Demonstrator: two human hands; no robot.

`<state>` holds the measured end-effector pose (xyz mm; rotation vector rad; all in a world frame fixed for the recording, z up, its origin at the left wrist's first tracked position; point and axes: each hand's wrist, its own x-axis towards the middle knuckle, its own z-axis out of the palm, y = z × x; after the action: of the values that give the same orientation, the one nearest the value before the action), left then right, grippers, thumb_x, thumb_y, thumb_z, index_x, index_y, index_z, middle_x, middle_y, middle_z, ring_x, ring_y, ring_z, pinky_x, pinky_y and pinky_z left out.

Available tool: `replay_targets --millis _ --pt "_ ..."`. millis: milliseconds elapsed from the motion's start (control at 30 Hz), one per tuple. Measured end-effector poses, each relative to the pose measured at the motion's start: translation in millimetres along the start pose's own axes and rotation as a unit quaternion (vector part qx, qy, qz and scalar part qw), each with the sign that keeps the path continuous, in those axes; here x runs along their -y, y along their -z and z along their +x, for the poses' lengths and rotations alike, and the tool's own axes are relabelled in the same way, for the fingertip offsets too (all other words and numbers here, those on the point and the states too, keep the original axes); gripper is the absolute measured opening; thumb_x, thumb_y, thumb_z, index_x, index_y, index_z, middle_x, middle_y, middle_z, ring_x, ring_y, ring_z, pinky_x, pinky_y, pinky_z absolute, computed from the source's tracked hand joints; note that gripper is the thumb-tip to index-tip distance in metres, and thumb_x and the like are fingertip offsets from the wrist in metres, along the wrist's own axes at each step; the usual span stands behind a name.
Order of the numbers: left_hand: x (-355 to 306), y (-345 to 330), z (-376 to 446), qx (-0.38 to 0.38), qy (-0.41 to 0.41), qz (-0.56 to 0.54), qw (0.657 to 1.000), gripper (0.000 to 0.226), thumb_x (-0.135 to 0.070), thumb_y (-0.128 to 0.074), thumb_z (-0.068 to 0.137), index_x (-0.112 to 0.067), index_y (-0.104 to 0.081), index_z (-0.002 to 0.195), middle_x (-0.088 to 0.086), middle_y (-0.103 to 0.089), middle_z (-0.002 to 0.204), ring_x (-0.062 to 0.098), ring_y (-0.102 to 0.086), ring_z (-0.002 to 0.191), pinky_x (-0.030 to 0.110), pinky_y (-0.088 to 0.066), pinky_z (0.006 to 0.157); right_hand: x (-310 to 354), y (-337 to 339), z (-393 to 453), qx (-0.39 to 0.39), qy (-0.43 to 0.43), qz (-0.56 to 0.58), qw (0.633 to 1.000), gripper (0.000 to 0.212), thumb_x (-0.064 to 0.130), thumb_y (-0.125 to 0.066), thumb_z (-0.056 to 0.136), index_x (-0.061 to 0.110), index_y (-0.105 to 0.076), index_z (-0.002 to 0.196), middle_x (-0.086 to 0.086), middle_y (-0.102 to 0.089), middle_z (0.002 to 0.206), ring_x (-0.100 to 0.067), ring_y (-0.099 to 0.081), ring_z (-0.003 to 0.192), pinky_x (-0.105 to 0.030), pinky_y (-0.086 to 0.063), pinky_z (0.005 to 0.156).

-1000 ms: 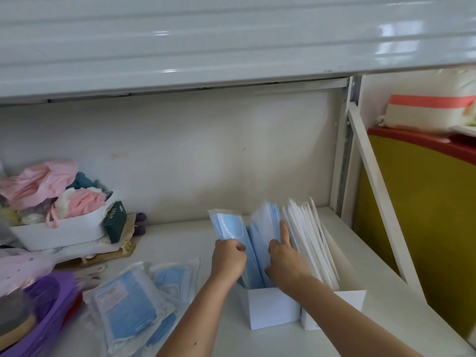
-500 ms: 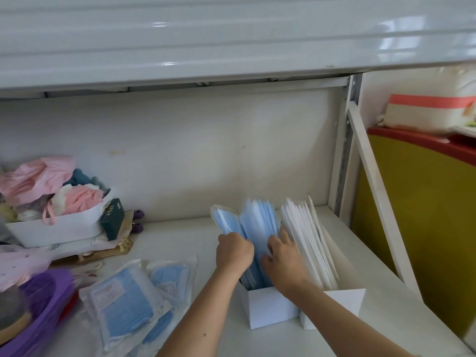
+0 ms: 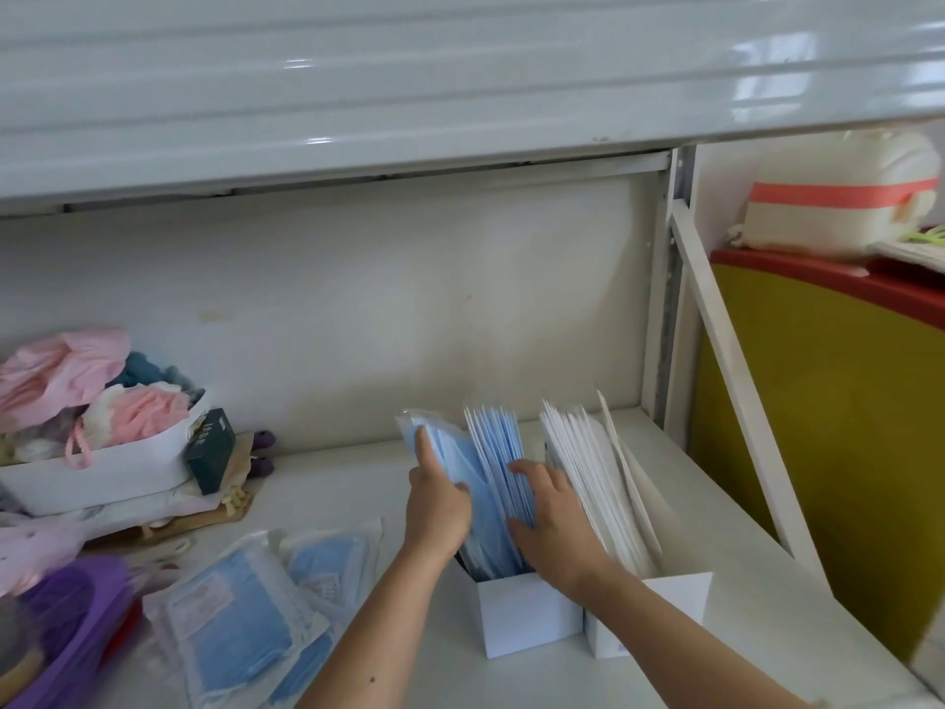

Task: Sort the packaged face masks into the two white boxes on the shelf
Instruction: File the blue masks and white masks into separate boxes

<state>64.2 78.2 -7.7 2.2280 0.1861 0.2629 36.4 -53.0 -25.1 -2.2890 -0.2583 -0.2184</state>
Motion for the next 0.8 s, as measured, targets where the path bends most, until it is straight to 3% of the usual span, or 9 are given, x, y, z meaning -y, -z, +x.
replay_targets --millis 100,200,300,433,633,800 --pt "-3.2 -5.4 -7.3 -0.023 -0.057 -0.04 0.997 0.083 -0.009 -0.048 0.094 -0.029 0.009 0.15 0.012 -0.036 0.149 0.03 -0.06 0.105 0.026 -0.042 0.073 5.7 -3.4 3.1 0.01 -0.043 -0.037 0.998 0.075 0.02 -0.062 0.087 0.016 -0.019 0.148 -0.007 -0.036 0.144 -0.025 -0.04 0.13 -0.034 -0.038 0.107" --pt "-3.8 -13.5 -10.0 -0.014 -0.065 -0.036 0.997 0.067 -0.015 -0.051 0.093 -0.023 -0.013 0.148 0.011 -0.049 0.139 0.03 -0.057 0.115 0.034 -0.048 0.091 13.2 -6.8 10.0 0.043 -0.074 -0.11 0.99 0.073 0.023 -0.058 0.089 0.014 -0.014 0.146 -0.014 -0.046 0.134 -0.031 -0.055 0.115 -0.037 -0.048 0.093" --pt "-8.0 -13.8 -8.6 0.044 -0.026 -0.01 0.999 0.037 -0.019 -0.045 0.093 -0.014 -0.034 0.127 0.012 -0.06 0.119 0.031 -0.061 0.101 0.039 -0.052 0.084 16.0 -9.3 13.1 0.069 -0.077 -0.172 0.98 0.075 0.022 -0.053 0.093 0.015 -0.002 0.148 -0.017 -0.053 0.128 -0.032 -0.059 0.11 -0.04 -0.051 0.092" --pt "-13.9 -6.8 -5.7 0.075 -0.001 0.0 0.997 0.033 -0.017 -0.039 0.094 -0.013 -0.035 0.127 0.013 -0.061 0.111 0.031 -0.061 0.095 0.04 -0.052 0.083 22.6 -7.8 15.7 0.08 -0.076 -0.214 0.971 0.08 0.01 -0.049 0.093 0.011 0.008 0.149 -0.017 -0.057 0.127 -0.032 -0.06 0.111 -0.04 -0.051 0.092" --pt "-31.4 10.0 11.7 0.056 0.024 -0.028 0.998 0.032 -0.018 -0.037 0.092 -0.011 -0.044 0.123 0.015 -0.061 0.114 0.033 -0.059 0.101 0.042 -0.05 0.09 47.0 21.9 36.3 0.079 -0.079 -0.194 0.975 0.068 0.013 -0.042 0.094 0.012 -0.004 0.15 -0.019 -0.055 0.129 -0.035 -0.055 0.115 -0.037 -0.045 0.089" --pt "-41.4 23.2 16.4 0.072 0.038 -0.025 0.996 0.032 -0.019 -0.039 0.089 -0.01 -0.045 0.119 0.013 -0.06 0.11 0.032 -0.059 0.099 0.033 -0.045 0.075 56.3 39.7 43.0 0.097 -0.078 -0.152 0.98 0.043 0.014 -0.042 0.091 0.008 -0.035 0.133 -0.017 -0.054 0.128 -0.036 -0.053 0.114 -0.034 -0.041 0.084"
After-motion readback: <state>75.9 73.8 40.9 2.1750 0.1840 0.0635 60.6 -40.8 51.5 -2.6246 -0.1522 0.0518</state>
